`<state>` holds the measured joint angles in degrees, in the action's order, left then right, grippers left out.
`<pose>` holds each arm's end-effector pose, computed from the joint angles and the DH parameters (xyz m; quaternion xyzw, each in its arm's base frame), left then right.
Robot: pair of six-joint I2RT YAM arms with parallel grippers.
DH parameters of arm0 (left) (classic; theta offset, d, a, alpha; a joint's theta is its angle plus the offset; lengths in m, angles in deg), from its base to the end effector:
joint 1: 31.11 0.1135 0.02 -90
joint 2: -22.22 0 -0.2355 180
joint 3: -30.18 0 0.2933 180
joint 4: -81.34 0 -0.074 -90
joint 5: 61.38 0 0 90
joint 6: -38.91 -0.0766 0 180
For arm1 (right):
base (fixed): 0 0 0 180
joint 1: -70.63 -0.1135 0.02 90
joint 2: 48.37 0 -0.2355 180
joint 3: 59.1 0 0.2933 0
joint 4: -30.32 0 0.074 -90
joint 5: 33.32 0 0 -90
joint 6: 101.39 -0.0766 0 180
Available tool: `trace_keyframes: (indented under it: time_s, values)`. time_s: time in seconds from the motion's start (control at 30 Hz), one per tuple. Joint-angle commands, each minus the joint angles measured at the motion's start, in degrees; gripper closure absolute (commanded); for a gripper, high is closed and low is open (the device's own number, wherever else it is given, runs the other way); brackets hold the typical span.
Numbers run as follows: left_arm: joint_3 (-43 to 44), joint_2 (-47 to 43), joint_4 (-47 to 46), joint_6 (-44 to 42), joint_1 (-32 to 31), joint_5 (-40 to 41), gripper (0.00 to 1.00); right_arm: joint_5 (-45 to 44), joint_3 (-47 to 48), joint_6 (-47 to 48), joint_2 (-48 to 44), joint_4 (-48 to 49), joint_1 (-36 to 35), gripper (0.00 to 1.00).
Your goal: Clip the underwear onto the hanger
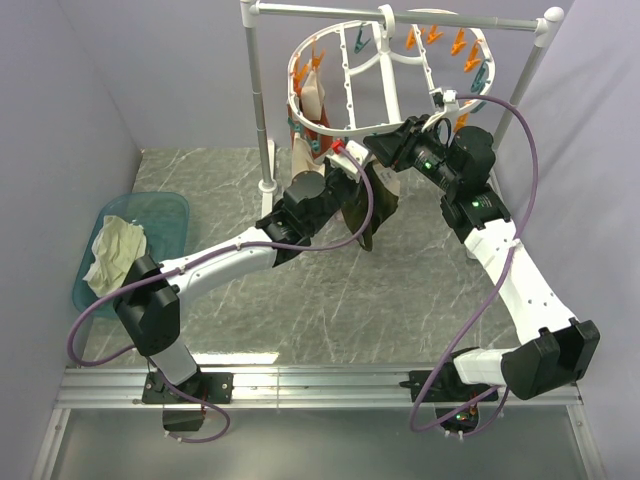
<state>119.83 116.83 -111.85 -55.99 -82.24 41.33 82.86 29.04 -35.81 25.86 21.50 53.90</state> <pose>0.3133 -0.3618 0.3442 0.2317 0.6136 -0.2283 0.7195 0.3569 0.1426 0.4233 -0.1226 0.6672 0.3957 0.6191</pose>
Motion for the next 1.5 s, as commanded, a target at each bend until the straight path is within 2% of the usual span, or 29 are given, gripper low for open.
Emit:
trace_keyframes:
  time_s: [0.0, 0.9, 1.0, 1.23, 1.47]
  values:
    - [3.63, -0.48, -2.61, 0.86, 0.33, -1.55, 1.00, 1.42, 1.01, -0.36, 0.29, 0.89, 0.21, 0.67]
    - [5.04, -0.74, -1.02, 2.27, 0.51, -1.81, 1.00, 0.99, 4.26, -0.97, 1.26, -0.61, 0.30, 0.51]
    - [5.21, -0.83, -0.85, 2.27, 0.51, -1.64, 1.00, 0.72, 4.96, -1.24, 1.61, -1.05, 0.56, 0.46]
    - [5.83, -0.65, 0.38, 3.15, 0.95, -1.20, 1.00, 1.51, 5.93, -1.42, 1.26, -1.40, 0.91, 0.24]
    - [4.69, -1.88, 5.74, 7.19, 2.88, -3.39, 1.00, 4.50, 2.60, 2.18, -2.69, -4.11, 2.31, 0.18]
